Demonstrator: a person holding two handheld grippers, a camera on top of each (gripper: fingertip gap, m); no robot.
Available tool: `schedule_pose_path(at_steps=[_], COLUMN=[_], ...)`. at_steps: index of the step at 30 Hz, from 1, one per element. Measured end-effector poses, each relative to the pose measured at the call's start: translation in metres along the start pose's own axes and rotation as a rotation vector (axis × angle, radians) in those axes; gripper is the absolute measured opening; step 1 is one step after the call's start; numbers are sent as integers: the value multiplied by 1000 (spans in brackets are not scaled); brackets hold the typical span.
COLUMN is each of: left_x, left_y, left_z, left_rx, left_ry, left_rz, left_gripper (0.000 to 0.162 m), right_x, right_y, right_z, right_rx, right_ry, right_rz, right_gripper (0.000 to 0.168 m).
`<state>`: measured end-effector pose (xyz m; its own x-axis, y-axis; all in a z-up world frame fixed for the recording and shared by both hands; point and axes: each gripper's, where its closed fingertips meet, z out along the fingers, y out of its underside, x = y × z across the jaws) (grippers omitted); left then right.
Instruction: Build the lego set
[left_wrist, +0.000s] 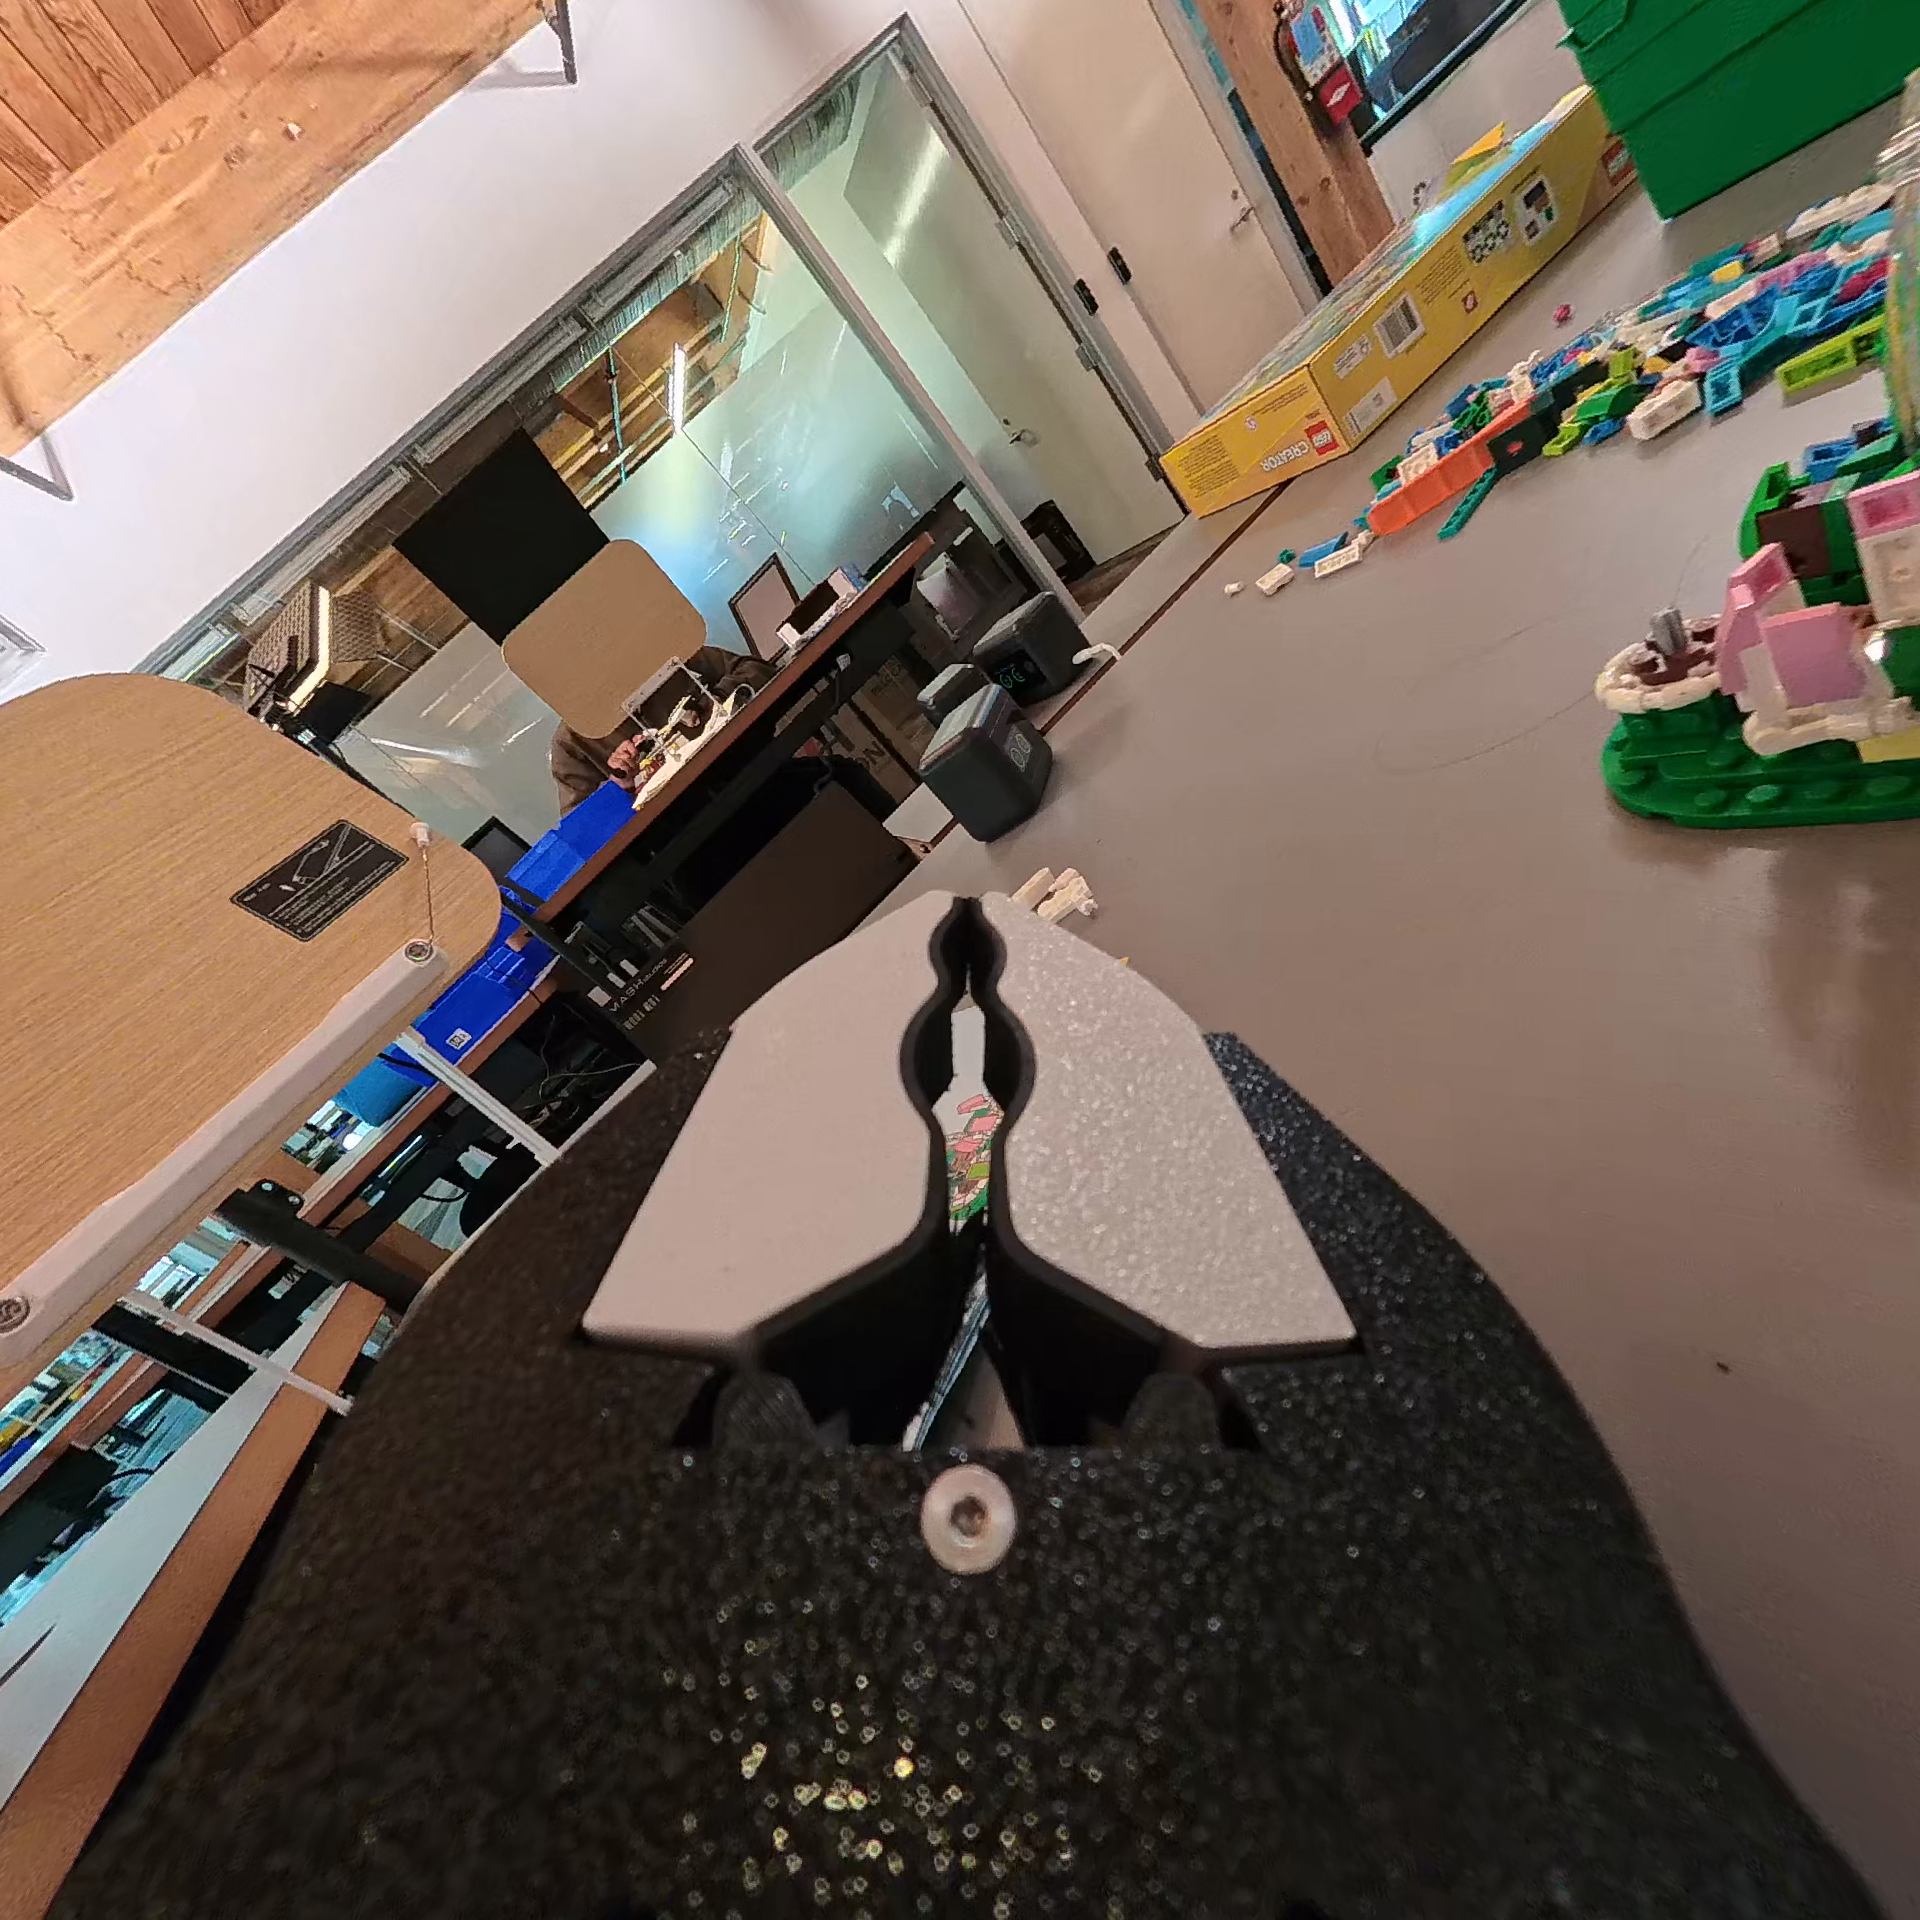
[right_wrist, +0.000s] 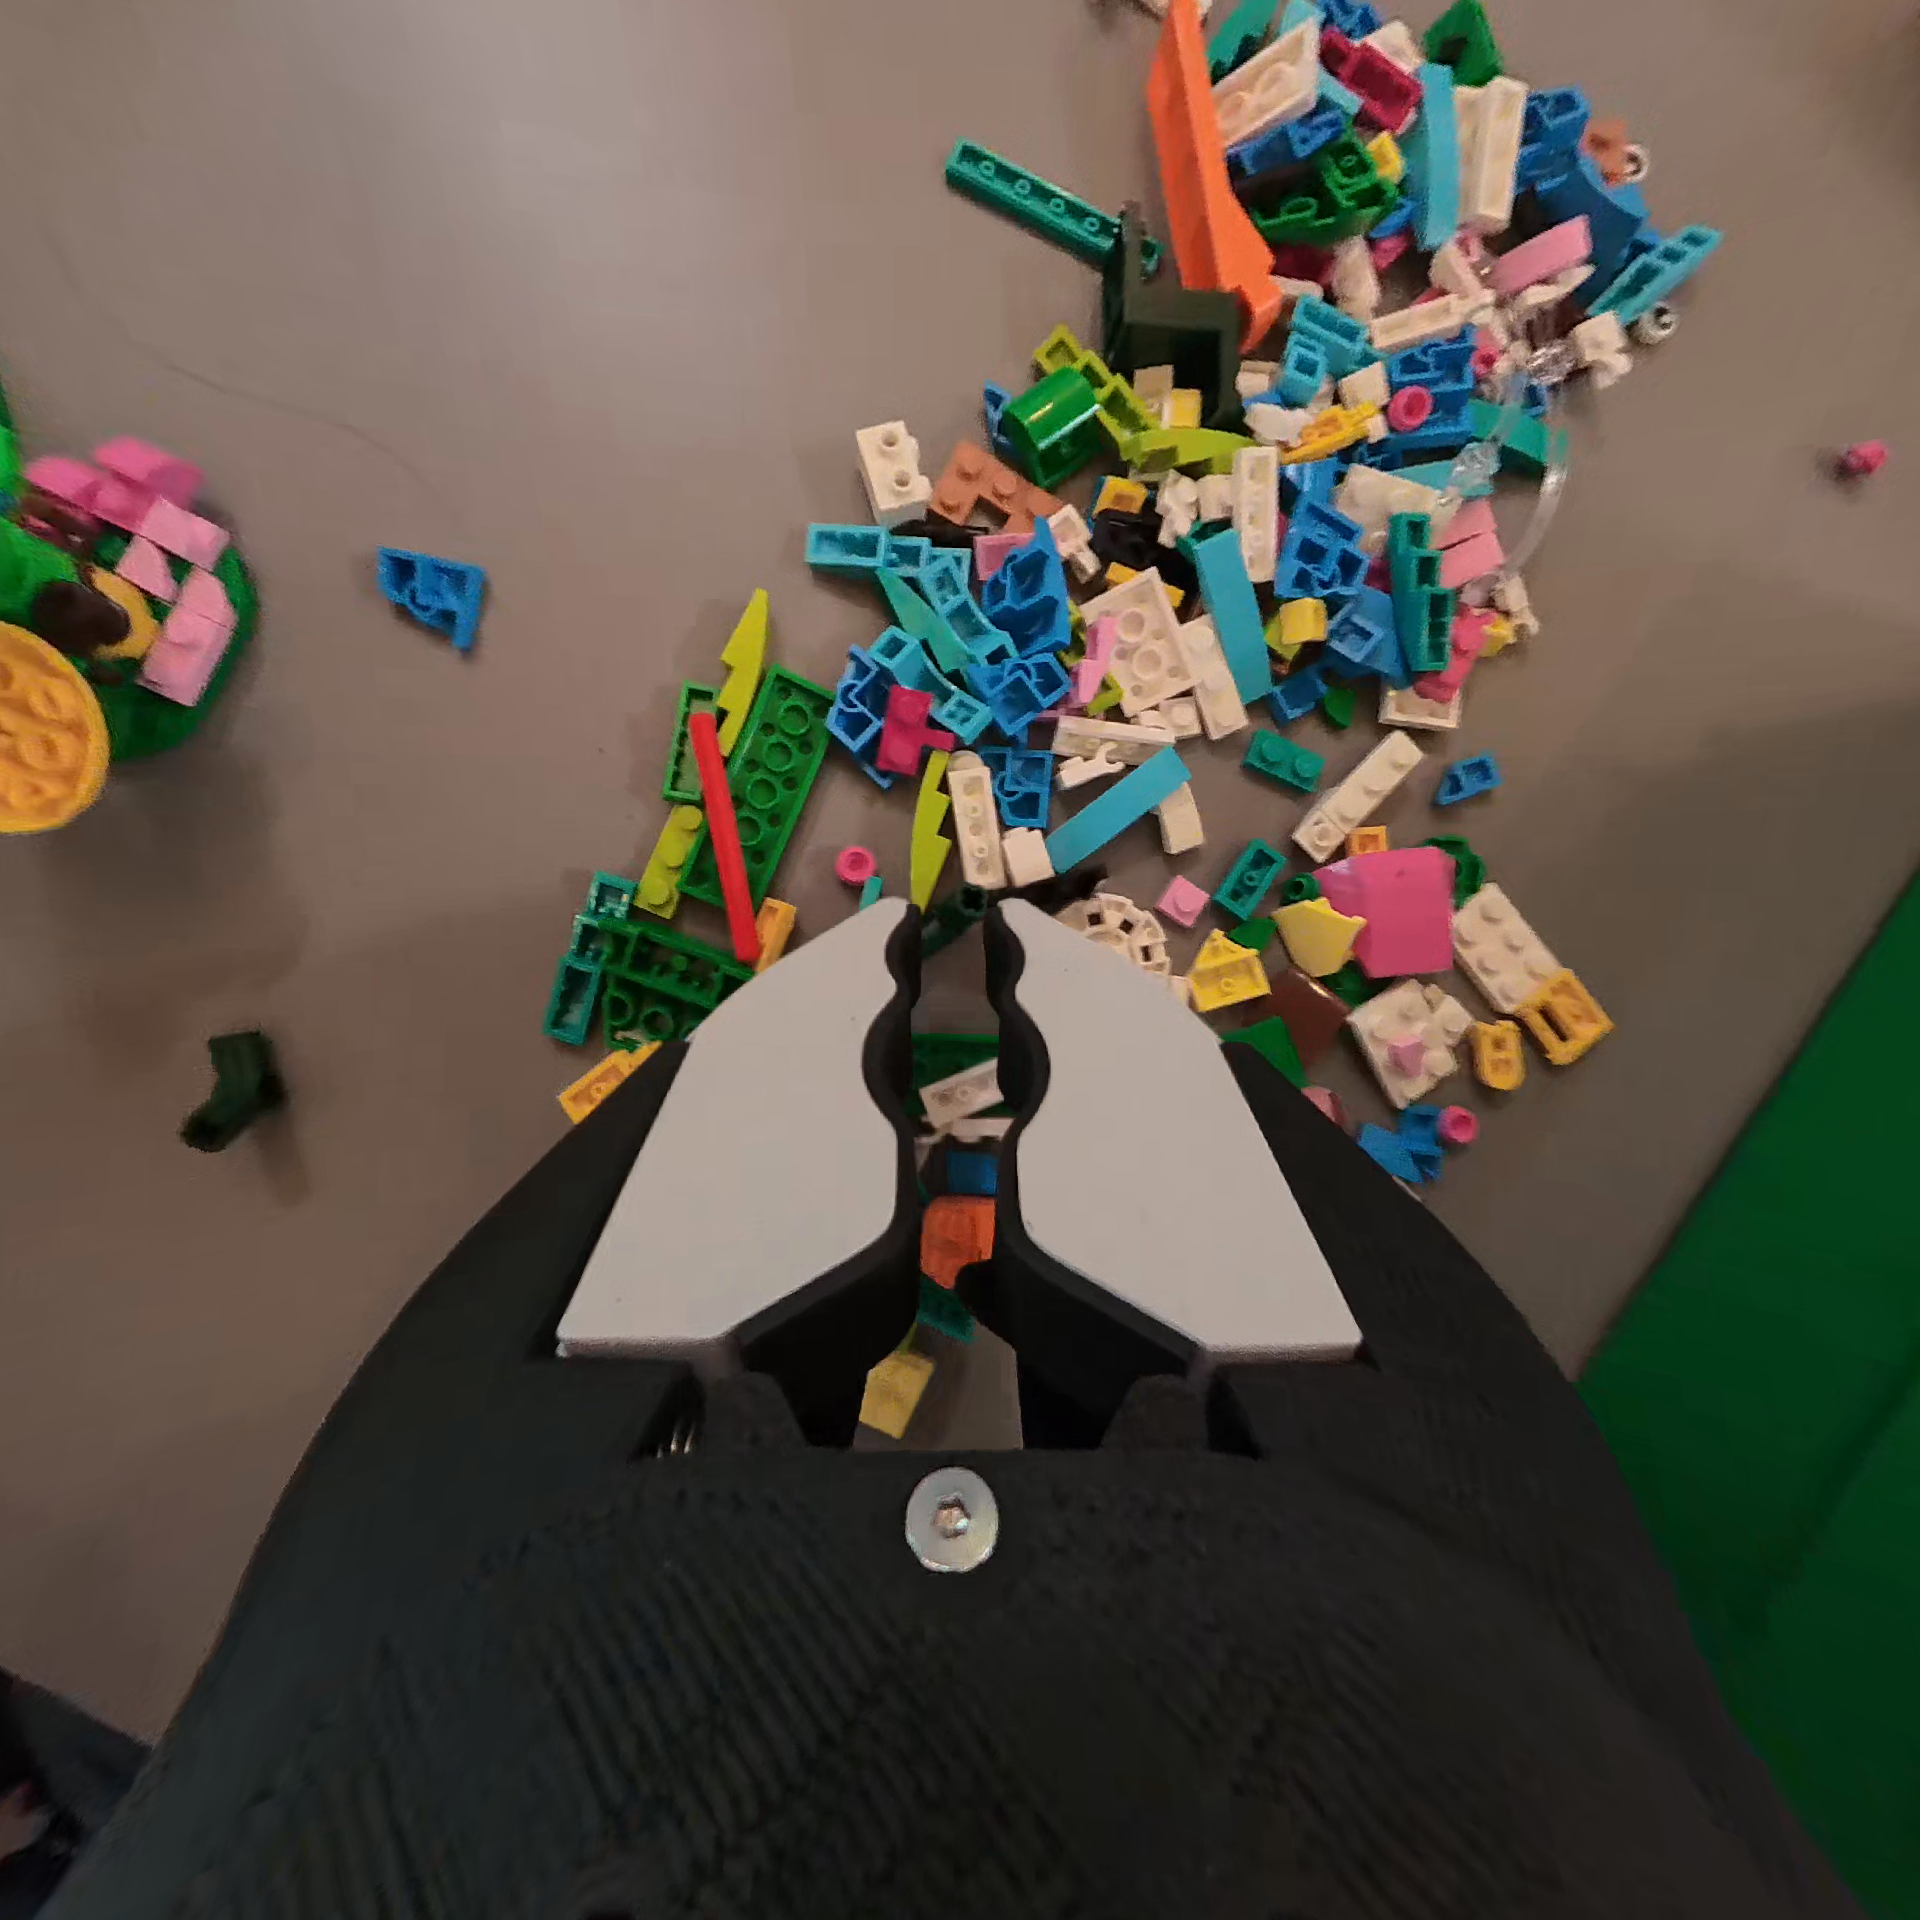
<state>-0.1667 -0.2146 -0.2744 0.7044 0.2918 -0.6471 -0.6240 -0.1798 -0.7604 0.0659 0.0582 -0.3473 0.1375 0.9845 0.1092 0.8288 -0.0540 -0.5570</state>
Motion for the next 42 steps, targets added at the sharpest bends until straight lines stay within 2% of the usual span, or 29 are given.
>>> schedule_pose_path(at_steps=[9, 21, 23, 26, 30, 34, 42], left_x=[0, 0, 0, 0, 0, 0, 1], left_y=[-1, 0, 0, -1, -1, -1, 0], left_z=[0, 0, 0, 0, 0, 0, -1], left_rx=[4, 3, 4, 4, 4, 4, 4], left_ry=[2, 5, 5, 6, 7, 8, 12], left_rz=[0, 6, 7, 8, 9, 9, 19], left_gripper=[0, 0, 0, 0, 0, 0, 0], right_x=[2, 4, -12, -60, -95, -118, -160], right_y=[7, 3, -4, -17, -23, -26, -21], right_z=[11, 7, 1, -19, -38, -50, -48], right_rx=[-68, -14, 50, 202, 284, 315, 285], right_ry=[-7, -9, -98, -339, -474, -543, -548], right_rz=[14, 7, -30, -146, -211, -246, -385], right_gripper=[13, 6, 6, 5, 5, 5, 5])
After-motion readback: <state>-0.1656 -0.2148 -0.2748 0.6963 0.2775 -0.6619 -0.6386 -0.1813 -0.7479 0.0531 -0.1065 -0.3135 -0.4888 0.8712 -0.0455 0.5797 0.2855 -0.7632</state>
